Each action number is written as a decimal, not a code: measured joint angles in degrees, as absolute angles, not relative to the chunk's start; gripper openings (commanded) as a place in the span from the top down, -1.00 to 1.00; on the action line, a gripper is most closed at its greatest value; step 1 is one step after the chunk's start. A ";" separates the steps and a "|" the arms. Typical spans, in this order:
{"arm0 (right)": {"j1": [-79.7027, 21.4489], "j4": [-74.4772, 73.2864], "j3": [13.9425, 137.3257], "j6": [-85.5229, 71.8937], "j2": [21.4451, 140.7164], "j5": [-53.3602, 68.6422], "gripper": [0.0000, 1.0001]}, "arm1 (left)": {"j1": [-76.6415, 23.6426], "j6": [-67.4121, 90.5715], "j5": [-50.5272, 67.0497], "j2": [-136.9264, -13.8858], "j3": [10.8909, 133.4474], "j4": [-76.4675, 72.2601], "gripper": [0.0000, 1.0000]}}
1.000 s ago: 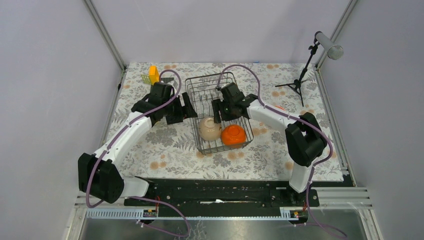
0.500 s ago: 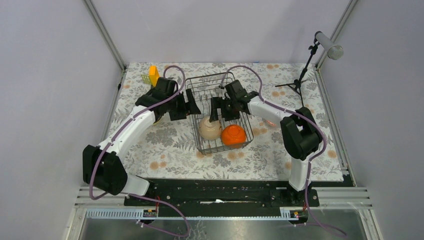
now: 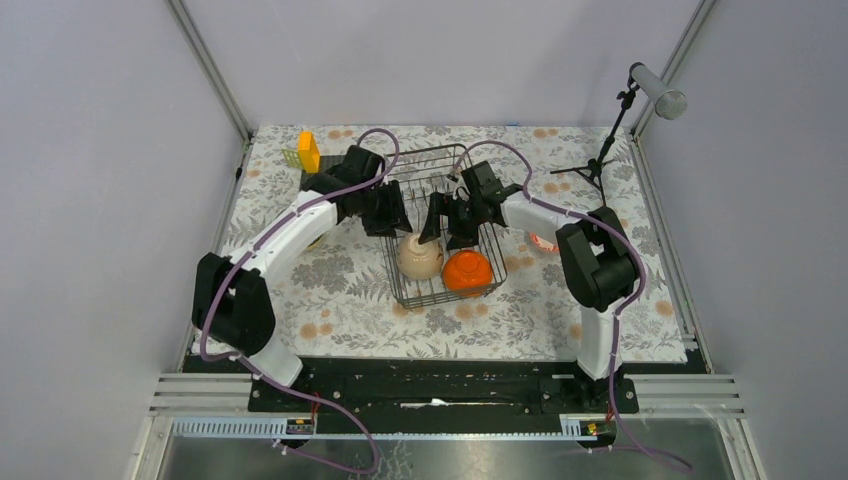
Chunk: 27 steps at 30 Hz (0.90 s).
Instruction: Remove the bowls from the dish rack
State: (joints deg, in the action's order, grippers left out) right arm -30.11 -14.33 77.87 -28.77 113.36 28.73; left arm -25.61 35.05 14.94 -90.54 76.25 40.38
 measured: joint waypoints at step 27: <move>-28.49 -3.99 76.01 -37.19 118.56 41.21 -0.66 | -26.35 35.44 11.99 -95.00 79.07 44.14 0.25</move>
